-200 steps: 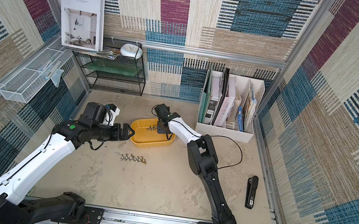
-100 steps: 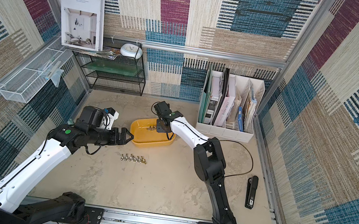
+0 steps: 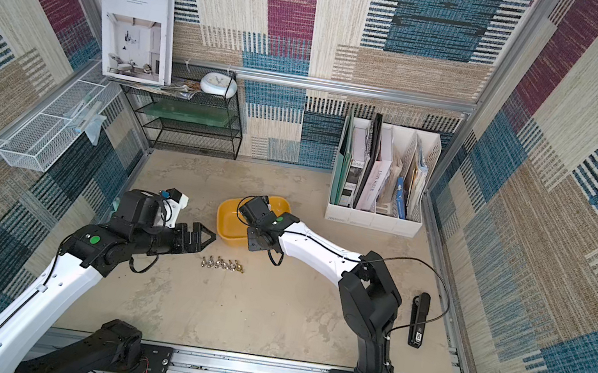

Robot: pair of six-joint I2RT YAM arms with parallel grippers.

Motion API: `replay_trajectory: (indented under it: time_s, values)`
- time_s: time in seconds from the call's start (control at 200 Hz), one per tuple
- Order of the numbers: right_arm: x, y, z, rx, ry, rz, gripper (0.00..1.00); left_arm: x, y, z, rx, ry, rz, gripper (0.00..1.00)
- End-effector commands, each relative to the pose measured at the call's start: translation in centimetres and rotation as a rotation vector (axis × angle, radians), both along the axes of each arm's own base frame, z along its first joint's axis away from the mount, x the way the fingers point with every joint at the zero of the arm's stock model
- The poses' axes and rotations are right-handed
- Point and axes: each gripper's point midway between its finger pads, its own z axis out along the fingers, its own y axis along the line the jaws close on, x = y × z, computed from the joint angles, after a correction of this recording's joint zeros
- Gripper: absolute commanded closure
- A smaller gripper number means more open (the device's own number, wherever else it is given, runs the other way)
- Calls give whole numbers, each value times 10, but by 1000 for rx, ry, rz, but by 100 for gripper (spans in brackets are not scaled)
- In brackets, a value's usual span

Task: Take out the wing nut from the storage box
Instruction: Place the wing nut at the center of the board.

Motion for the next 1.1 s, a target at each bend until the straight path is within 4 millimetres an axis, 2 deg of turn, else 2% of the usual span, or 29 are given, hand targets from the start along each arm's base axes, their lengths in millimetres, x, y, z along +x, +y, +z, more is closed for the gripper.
replay_trajectory:
  time_s: [0.0, 0.12, 0.285, 0.536, 0.641, 1.062, 1.092]
  values:
    - [-13, 9, -1, 44, -1, -12, 100, -7, 0, -2, -19, 15, 0, 1]
    - [-29, 15, -14, 60, 17, 6, 100, -13, 0, -2, -21, 21, -4, 1]
    - [-47, 15, -46, 40, 61, 12, 100, -22, 2, -2, -17, 23, -10, 1]
    - [-57, 20, -72, 21, 98, 14, 100, -28, 4, -2, -7, 22, -18, 1]
    - [-60, 22, -80, 13, 115, 11, 100, -30, 6, -1, 0, 19, -19, 1]
    - [-64, 29, -86, 0, 122, 26, 100, -31, 7, -4, 8, 24, -15, 1]
    - [-64, 29, -86, -2, 123, 26, 97, -31, 8, -5, 10, 25, -14, 1]
